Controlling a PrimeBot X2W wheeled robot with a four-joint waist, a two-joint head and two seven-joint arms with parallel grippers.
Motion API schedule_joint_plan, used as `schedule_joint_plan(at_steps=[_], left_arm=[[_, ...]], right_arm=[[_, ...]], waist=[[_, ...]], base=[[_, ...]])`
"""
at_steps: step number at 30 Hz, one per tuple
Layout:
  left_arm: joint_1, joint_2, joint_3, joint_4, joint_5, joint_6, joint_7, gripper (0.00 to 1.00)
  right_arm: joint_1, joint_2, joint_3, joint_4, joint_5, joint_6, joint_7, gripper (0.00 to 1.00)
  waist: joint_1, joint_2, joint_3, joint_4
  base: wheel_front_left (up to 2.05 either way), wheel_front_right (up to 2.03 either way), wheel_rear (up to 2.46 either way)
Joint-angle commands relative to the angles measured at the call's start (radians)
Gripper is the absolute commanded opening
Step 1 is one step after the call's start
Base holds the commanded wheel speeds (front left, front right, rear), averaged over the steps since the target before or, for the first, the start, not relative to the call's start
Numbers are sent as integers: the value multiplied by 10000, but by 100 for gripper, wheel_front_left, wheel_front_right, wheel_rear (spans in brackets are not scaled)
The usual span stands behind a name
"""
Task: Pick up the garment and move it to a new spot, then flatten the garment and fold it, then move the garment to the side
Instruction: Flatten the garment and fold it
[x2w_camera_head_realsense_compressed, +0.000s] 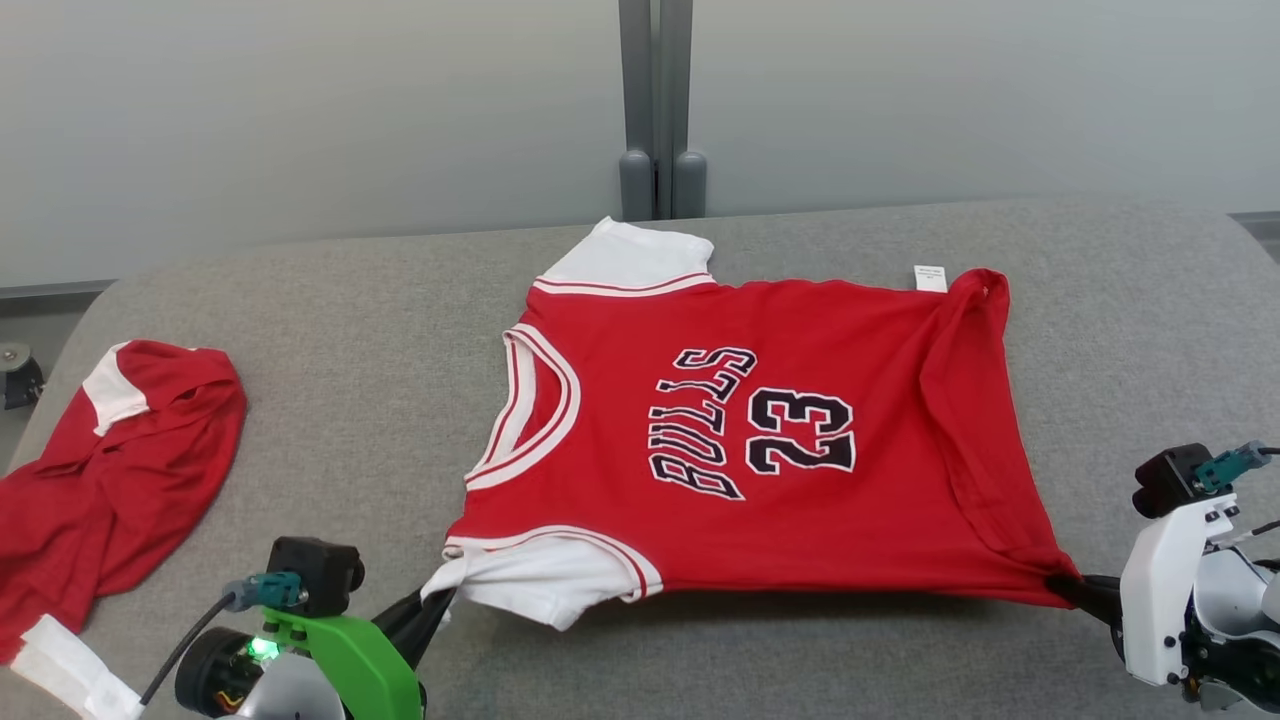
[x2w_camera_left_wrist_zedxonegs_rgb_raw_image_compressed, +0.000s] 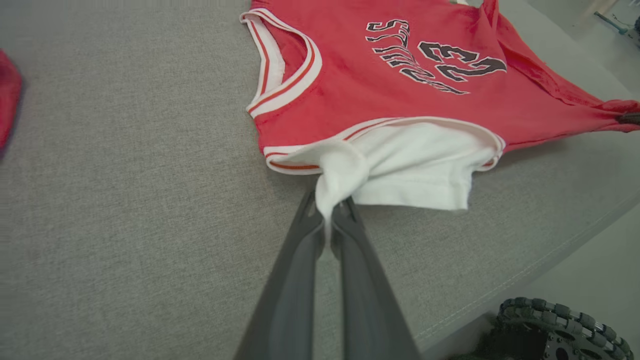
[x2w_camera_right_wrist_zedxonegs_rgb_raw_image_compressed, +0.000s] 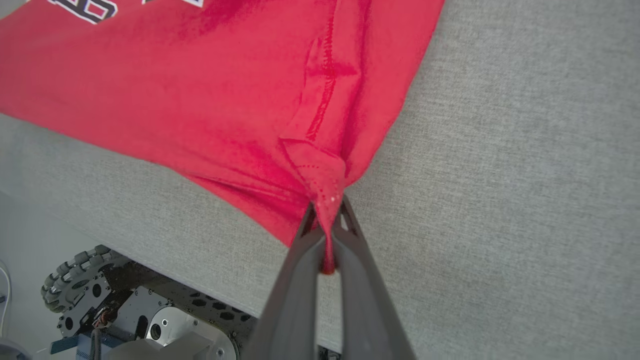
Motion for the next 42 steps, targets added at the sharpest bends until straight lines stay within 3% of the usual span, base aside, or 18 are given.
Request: schedule_joint_plan(at_steps=[1, 5, 12, 23, 33, 34, 35, 36, 37, 38, 42], left_arm=[[-10, 194, 19, -132, 321, 211, 64, 0], [-428, 333, -340, -251, 913, 408, 457, 0], [-1882, 11, -594, 147, 1614, 457, 868, 0], [-4779, -996, -1020, 2425, 2613, 9, 727, 0], [-6212, -1749, -1284, 4691, 3038, -108, 250, 0], [-6294, -1800, -1299, 4915, 3068, -105, 201, 0], [-6346, -1850, -1308, 5081, 3074, -92, 134, 0], [-6407, -1916, -1293, 5273, 3094, -25, 7, 0], [-6464, -1959, -1279, 5431, 3164, 40, -128, 31], [-6514, -2003, -1343, 5637, 3279, 113, -268, 99], [-6560, -2304, -1293, 6213, 3276, 317, -955, 100]], right_arm=[[-216, -70, 45, 37, -81, -16, 164, 0], [-746, 171, 83, 120, -297, -16, 581, 0], [-1813, 437, -74, 297, -264, -15, 1150, 0], [-3193, 1130, -74, 1323, -366, -15, 1215, 0], [-3840, 1536, 143, 1819, -429, -15, 614, 0], [-3930, 1555, 145, 1871, -505, -15, 390, 6], [-4000, 1561, 140, 1933, -569, -15, 173, 100], [-3988, 1601, 124, 2036, -519, -15, 3, 100], [-3962, 1643, 160, 2058, -472, -15, -70, 100], [-3961, 1669, 174, 2070, -398, -15, -163, 100], [-4035, 1541, 33, 2345, -342, -15, -1000, 100]], waist=[[1, 0, 102, -109], [1, 0, 368, -335], [1, 0, 1188, -636], [1, 0, 2307, -1081], [1, 0, 2839, -1148], [1, 0, 2858, -1146], [1, 0, 2868, -1142], [1, 0, 2878, -1132], [1, 0, 2876, -1117], [1, 0, 2863, -1102], [1, 0, 2686, -1006]], base=[[0, 0, 0], [0, 0, 0], [0, 0, 0], [0, 0, 0], [0, 0, 0], [0, 0, 0], [0, 0, 0], [0, 0, 0], [0, 0, 0], [0, 0, 0], [0, 0, 0]])
